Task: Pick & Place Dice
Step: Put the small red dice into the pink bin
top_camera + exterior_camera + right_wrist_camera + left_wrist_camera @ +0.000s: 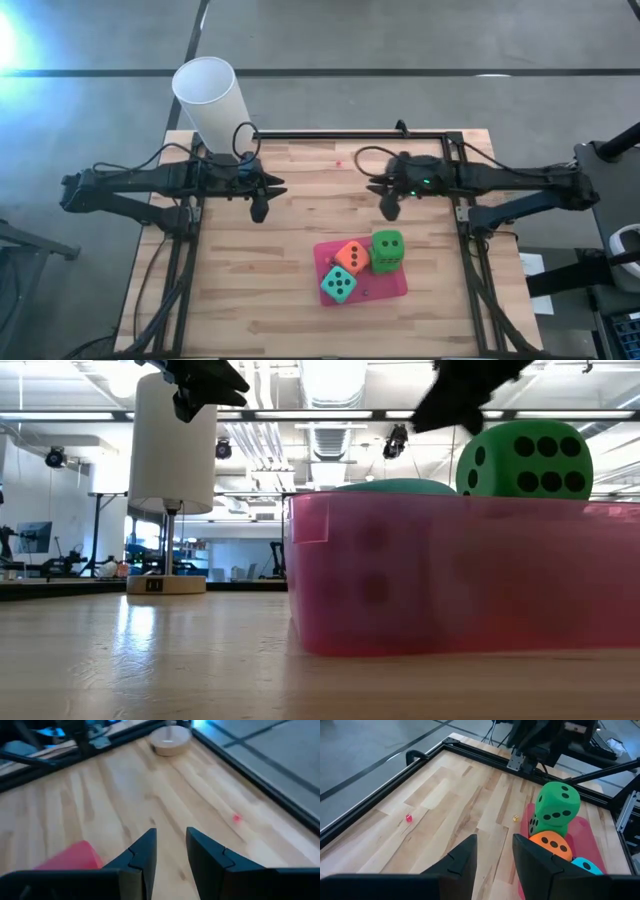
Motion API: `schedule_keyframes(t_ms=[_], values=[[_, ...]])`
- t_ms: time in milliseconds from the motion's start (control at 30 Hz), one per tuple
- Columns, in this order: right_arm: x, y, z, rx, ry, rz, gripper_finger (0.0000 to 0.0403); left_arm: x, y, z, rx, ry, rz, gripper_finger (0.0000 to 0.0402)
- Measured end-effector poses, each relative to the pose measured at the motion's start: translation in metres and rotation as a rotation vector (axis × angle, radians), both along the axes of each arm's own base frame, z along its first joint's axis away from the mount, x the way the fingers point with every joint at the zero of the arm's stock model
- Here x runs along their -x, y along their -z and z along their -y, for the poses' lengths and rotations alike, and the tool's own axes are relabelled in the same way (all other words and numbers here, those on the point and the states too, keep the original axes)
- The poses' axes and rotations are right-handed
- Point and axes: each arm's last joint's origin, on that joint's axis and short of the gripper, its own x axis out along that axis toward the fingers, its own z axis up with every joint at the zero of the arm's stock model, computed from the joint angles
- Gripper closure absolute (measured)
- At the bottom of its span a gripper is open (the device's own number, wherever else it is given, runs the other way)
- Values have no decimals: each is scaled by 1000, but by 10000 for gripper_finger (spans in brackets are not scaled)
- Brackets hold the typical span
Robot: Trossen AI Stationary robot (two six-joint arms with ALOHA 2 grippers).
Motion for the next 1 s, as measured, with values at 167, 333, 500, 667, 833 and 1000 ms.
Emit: schedule_keyframes(t_ms=[167, 333, 500, 667, 833, 1000], values=[[-34, 13, 20, -6, -78, -50, 303, 0, 0, 0, 7, -4, 1, 275], [-57, 28, 44, -17, -94, -119, 303, 0, 0, 0, 13, -7, 3, 273], [-76, 34, 71, -52, -124, -121, 303, 0, 0, 0, 13, -7, 3, 271], [-89, 37, 94, -43, -111, -140, 303, 0, 0, 0, 14, -7, 3, 276], [-101, 46, 115, -85, -170, -141, 303, 0, 0, 0, 14, -8, 3, 275], [-110, 64, 137, -117, -140, -182, 303, 0, 0, 0, 18, -10, 4, 271]])
